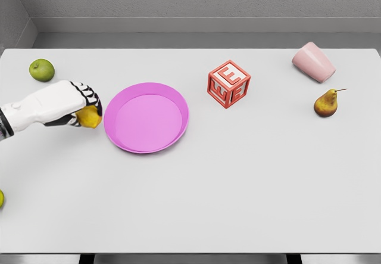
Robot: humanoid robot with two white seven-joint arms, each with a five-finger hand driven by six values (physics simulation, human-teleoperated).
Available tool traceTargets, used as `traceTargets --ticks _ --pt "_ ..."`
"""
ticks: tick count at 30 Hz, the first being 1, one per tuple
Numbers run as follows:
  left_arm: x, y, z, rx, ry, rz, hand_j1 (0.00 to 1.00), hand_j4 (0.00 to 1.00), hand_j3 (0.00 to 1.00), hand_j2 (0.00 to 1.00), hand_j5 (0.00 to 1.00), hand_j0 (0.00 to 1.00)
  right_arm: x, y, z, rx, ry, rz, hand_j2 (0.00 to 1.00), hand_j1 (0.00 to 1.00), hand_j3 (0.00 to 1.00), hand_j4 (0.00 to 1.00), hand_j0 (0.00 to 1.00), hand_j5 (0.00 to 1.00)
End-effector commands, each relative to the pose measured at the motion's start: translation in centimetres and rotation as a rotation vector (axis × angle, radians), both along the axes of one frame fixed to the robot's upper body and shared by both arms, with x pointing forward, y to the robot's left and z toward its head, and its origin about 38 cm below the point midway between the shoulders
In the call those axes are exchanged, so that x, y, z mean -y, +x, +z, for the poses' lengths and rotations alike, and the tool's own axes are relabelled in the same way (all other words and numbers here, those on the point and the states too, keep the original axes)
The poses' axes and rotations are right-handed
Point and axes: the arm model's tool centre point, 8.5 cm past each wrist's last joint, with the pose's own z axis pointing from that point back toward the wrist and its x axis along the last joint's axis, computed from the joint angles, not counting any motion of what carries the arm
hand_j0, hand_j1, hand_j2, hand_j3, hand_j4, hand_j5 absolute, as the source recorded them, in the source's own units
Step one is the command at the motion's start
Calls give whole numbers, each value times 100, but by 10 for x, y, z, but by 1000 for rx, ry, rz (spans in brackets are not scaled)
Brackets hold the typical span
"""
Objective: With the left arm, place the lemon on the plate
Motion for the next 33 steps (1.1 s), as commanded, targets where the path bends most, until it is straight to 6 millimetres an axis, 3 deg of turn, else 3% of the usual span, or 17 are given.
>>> traceTargets --ticks 1,23,28,29,30,31,33 --pt "7 0 -1 0 -26 -9 46 46 46 46 46 46 0 0 0 1 0 0 100 100 100 100 100 100" --pt "58 11 -3 18 -176 -69 46 46 46 46 46 46 0 0 0 -1 0 0 100 100 100 100 100 100" --pt "72 14 -3 27 -179 -92 51 51 51 51 51 51 0 0 0 -1 0 0 100 100 100 100 100 100" --pt "81 16 -2 31 -193 -108 63 63 63 63 63 63 0 0 0 1 0 0 100 100 100 100 100 100" --pt "84 16 -2 30 -199 -114 84 84 84 84 84 84 0 0 0 1 0 0 100 100 100 100 100 100" --pt "84 16 -2 30 -197 -113 99 99 99 99 99 99 0 0 0 -1 0 0 100 100 100 100 100 100" --pt "85 16 -3 27 -199 -115 100 100 100 100 100 100 0 0 0 -1 0 0 100 100 100 100 100 100"
